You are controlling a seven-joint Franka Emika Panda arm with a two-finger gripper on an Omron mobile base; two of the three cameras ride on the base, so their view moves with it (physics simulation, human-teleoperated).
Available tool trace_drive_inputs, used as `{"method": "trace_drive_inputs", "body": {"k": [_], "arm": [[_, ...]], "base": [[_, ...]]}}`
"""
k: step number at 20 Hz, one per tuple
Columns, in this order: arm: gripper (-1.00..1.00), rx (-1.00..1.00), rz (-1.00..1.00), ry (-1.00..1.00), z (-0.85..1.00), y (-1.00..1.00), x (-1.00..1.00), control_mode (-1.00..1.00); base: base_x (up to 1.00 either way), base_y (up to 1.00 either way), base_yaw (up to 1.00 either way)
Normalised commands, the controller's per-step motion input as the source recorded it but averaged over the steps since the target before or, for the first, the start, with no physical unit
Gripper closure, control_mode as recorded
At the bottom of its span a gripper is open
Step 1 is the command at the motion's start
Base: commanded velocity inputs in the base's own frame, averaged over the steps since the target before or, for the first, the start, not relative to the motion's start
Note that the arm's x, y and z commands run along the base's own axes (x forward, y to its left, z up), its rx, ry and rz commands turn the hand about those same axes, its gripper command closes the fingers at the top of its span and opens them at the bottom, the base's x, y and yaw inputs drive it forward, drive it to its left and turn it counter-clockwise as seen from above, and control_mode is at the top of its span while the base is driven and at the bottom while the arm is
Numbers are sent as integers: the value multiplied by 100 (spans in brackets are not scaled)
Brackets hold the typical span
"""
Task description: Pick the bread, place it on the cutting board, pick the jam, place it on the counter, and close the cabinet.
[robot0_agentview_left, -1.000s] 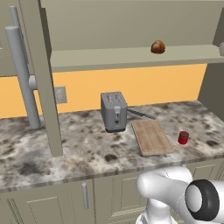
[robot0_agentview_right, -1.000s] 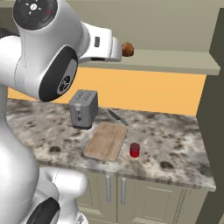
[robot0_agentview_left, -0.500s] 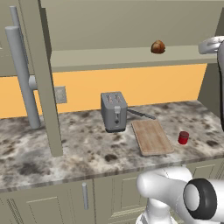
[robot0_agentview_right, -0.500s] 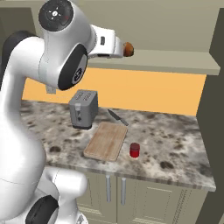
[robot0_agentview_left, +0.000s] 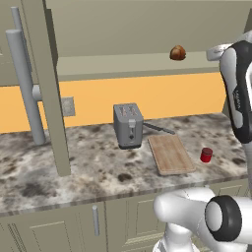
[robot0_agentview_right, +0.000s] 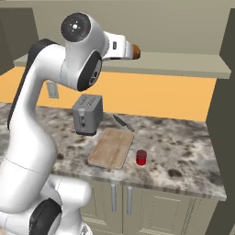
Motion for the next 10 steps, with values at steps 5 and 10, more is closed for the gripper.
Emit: {"method": "trace_drive_inputs", "body": {"k": [5, 10], "arm": [[-100, 0, 0, -1, -1, 0, 63, -100], [-100, 0, 0, 0, 0, 0, 59, -100]], "base": [[0, 0, 0], [0, 0, 0]]}}
